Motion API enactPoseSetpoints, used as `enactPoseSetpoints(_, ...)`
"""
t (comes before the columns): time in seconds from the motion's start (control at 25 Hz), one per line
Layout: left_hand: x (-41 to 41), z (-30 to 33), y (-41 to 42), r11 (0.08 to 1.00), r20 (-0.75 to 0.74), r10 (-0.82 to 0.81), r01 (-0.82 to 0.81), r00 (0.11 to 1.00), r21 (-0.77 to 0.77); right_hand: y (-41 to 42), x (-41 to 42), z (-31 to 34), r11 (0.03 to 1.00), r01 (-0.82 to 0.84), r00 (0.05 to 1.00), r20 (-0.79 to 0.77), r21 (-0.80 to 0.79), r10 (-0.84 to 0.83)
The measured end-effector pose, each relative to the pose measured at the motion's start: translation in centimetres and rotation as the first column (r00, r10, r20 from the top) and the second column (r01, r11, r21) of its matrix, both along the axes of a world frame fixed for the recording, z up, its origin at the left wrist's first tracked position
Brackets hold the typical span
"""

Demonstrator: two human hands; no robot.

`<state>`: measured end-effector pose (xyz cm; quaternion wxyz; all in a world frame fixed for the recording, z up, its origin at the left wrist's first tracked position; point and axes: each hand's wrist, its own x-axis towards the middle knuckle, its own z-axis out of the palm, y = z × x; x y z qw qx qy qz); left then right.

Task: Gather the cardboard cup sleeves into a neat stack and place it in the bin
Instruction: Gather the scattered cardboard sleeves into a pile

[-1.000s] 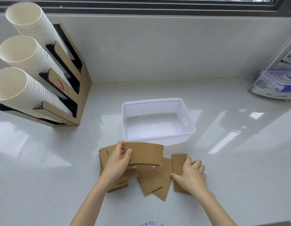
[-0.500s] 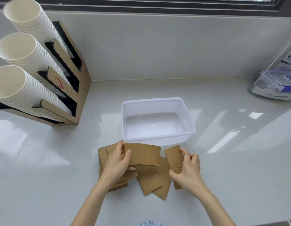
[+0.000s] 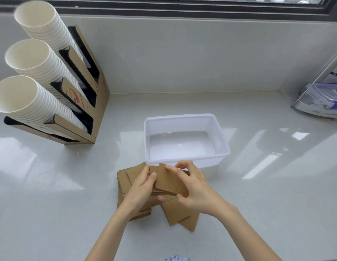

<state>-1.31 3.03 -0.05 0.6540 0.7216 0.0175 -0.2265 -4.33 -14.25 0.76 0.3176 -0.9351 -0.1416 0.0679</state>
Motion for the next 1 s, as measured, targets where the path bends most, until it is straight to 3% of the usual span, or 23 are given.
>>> enactPoseSetpoints(0.36,0.1,-0.6,0.2,0.999,0.075,0.012,-0.015,0.997,0.041,0.3,0.2,-0.7,0.999,-0.039,0.999,0.033,0.003,0.039)
enactPoseSetpoints(0.52,0.5,-0.4,1.7,0.992,0.092,0.113,-0.117,0.989,0.039,-0.3,-0.3,-1.5,0.975,0.169,0.986,-0.024,0.142,-0.168)
enactPoseSetpoints(0.64,0.6,-0.4,2.8,0.986,0.104,0.161,-0.165,0.981,0.027,-0.3,-1.1,-2.6,0.934,0.330,0.942,-0.113,0.136,-0.316)
enactPoseSetpoints(0.8,0.6,-0.5,3.5,0.975,0.110,0.218,-0.222,0.970,0.027,1.6,-2.3,-4.6,0.932,0.348,0.892,-0.271,-0.096,-0.361)
enactPoseSetpoints(0.92,0.6,-0.6,3.7,0.971,0.111,0.234,-0.237,0.966,0.021,3.3,-2.5,-5.2,0.900,0.295,0.905,-0.210,-0.320,-0.371)
enactPoseSetpoints(1.0,0.6,-0.6,3.7,0.970,0.112,0.239,-0.243,0.965,0.023,3.9,-2.3,-5.3,0.880,0.282,0.910,-0.186,-0.383,-0.372)
